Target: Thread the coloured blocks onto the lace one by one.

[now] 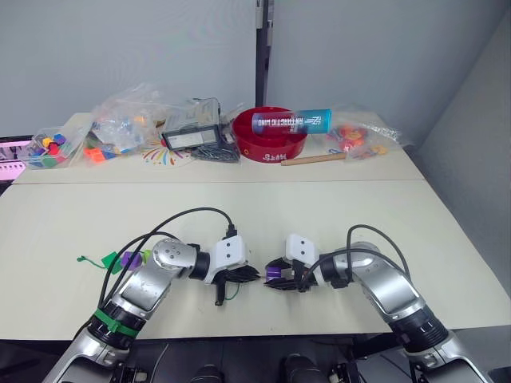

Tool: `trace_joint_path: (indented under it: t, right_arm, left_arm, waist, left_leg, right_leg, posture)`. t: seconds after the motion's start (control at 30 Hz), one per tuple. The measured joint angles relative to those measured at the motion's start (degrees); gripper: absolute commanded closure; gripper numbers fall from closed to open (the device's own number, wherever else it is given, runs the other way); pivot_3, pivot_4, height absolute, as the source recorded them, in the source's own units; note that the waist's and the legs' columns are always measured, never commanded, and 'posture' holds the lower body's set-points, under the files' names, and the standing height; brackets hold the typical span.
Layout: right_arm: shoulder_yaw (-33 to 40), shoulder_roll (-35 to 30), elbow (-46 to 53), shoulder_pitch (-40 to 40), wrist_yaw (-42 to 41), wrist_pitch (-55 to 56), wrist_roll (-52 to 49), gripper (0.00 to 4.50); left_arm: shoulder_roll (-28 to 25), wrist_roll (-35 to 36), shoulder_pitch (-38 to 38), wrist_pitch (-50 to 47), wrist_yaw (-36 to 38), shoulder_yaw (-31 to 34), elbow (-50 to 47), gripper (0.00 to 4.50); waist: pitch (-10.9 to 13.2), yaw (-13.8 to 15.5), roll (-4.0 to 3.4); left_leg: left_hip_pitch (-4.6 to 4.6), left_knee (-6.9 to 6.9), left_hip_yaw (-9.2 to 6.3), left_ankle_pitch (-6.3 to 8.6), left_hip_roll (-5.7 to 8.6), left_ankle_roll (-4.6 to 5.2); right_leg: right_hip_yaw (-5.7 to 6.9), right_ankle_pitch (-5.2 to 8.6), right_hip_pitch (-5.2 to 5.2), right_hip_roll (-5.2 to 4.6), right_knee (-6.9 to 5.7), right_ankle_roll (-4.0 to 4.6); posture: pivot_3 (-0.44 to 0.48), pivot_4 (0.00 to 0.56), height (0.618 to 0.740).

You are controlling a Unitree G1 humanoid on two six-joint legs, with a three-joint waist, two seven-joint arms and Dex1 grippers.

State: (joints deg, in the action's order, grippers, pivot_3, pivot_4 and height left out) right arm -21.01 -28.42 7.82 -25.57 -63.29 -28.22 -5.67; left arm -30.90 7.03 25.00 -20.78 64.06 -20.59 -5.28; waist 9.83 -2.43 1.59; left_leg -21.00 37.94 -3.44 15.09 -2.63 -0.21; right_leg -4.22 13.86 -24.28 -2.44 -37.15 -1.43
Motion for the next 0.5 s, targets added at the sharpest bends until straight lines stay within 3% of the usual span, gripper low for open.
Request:
trace_joint_path:
  t: [0.4, 0.43, 0.5]
  right_arm:
    - [0.06, 0.23, 0.05, 0.00, 0.50, -0.78, -0.03, 3.03]
    - [0.06, 0.29, 0.09, 0.00, 0.61, -0.94, -0.03, 3.03]
    - [0.02, 0.63, 0.16, 0.04, 0.98, -1.12, -0.06, 3.03]
  left_arm:
    - [1.41, 0.07, 0.28, -2.28, 0.33, 0.70, 0.75, 4.50]
    - [1.47, 0.11, 0.28, -2.55, 0.34, 0.82, 0.76, 3.94]
    - [0.97, 1.10, 0.27, -3.67, 0.20, 1.98, 0.75, 3.48]
  waist:
    - [0.00, -0.05, 0.00]
    - [0.00, -0.06, 0.00]
    - [0.00, -0.17, 0.00]
  left_leg:
    - [0.03, 0.03, -0.01, 0.00, 0.00, 0.00]
    - [0.04, 0.04, -0.01, 0.00, 0.00, 0.00]
    - [0.03, 0.04, -0.02, 0.00, -0.01, 0.00]
  right_leg:
    - [0.00, 0.00, 0.03, 0.00, -0.02, 0.00]
    - [0.00, 0.00, 0.04, 0.00, -0.02, 0.00]
    - [0.00, -0.01, 0.02, 0.01, -0.04, 0.00]
  posture:
    - [0.000, 0.150, 0.731]
    - [0.000, 0.150, 0.731]
    - [0.000, 0.150, 0.731]
